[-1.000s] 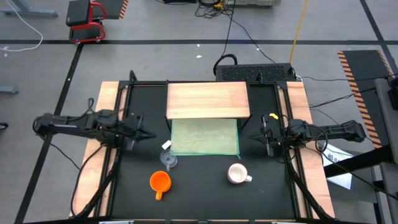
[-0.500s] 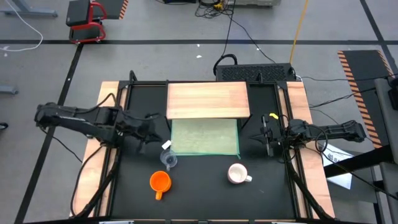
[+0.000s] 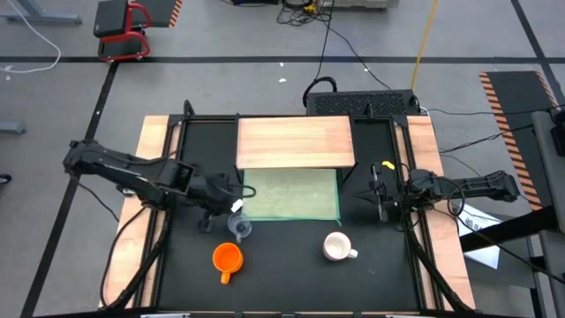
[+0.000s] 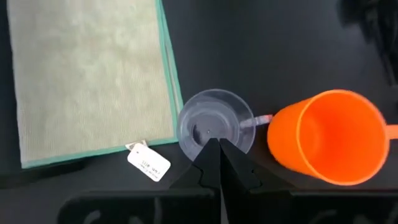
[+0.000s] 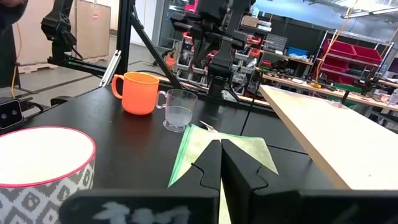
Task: Stack small to large cups/mugs on shelf
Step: Put the transparent mug on the shelf
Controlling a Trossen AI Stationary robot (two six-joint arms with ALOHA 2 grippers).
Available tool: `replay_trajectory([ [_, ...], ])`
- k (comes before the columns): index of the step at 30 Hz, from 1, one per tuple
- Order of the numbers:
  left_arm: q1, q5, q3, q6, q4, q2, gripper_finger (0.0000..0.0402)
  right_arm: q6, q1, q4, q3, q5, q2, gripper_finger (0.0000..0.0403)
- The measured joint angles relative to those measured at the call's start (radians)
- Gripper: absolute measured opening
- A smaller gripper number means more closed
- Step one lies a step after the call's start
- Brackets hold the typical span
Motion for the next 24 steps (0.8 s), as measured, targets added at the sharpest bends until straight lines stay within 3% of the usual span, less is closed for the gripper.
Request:
replay_trajectory([
  [11, 0.007, 0.003, 0.207, 0.138, -0.145, 0.214, 0.0, 0.0, 0.0, 0.0, 0.0, 0.0, 0.0, 0.0],
  [19, 0.08, 0.014, 0.231, 0.189, -0.141, 0.238, 0.0, 0.0, 0.0, -0.009, 0.0, 0.0, 0.0, 0.0],
  [24, 0.121, 0.097, 0.231, 0.182, -0.142, 0.238, 0.0015, 0.002, 0.0, -0.017, 0.0, 0.0, 0.0, 0.0],
])
